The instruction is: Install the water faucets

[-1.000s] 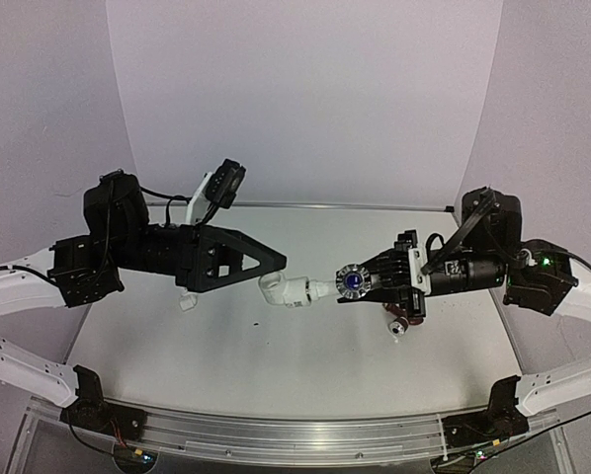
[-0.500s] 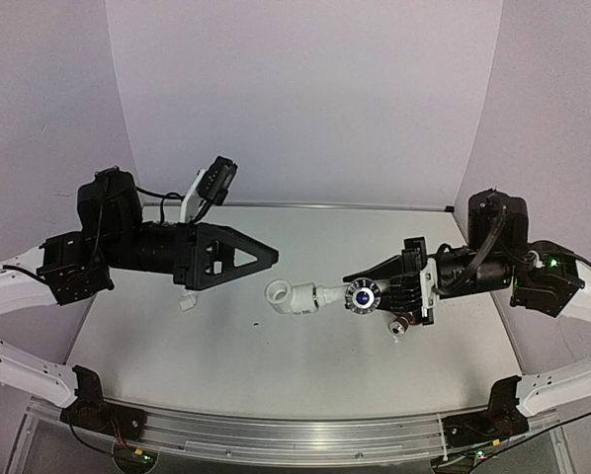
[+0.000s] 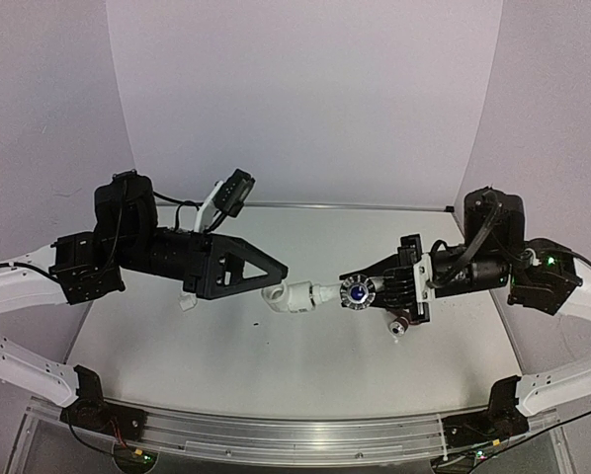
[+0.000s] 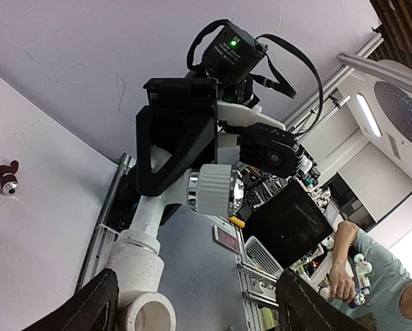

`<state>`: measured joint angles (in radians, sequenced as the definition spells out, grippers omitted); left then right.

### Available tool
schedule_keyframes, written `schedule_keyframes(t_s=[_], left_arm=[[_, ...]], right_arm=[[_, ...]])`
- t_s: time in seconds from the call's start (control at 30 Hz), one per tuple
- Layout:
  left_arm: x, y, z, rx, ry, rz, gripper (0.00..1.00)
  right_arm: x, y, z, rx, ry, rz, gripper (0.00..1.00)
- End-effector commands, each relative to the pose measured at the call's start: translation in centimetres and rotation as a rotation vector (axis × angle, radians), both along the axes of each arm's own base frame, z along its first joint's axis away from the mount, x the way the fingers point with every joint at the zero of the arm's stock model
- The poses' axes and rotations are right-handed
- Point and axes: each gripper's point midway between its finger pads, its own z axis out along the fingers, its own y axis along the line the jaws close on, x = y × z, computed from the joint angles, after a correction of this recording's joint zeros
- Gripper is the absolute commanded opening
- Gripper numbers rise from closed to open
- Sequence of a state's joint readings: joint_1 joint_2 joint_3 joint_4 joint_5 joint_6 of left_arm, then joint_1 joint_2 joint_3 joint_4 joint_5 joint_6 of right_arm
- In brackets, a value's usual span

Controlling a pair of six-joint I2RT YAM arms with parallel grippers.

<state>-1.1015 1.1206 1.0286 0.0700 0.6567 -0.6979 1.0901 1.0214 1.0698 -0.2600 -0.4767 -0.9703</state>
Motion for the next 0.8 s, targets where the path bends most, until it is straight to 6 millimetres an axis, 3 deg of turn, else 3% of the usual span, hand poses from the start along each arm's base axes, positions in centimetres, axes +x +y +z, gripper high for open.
schedule_keyframes(t_s=[0.0, 0.2, 0.4, 0.77], left_arm=[[-1.9, 0.5, 3.4, -0.092, -0.054, -0.091, 0.77], [-2.2, 0.4, 3.0, -0.085, -0.048, -0.111, 0.75], [-2.0, 0.3, 2.3, -0.066, -0.05, -0.093, 0.74], [-0.6, 0.4, 1.8, -0.047, -0.068, 0.003, 0.8]], right_arm=[[0.8, 0.2, 3.9, 0.104, -0.012, -0.049, 0.0], [1.4, 0.4, 4.5, 0.118, 0.019, -0.081, 0.0], [1.8, 0.9, 6.6, 0.182, 0.079, -0.103, 0.0], [0.8, 1.0, 8.9, 0.254, 0.182, -0.059, 0.0]])
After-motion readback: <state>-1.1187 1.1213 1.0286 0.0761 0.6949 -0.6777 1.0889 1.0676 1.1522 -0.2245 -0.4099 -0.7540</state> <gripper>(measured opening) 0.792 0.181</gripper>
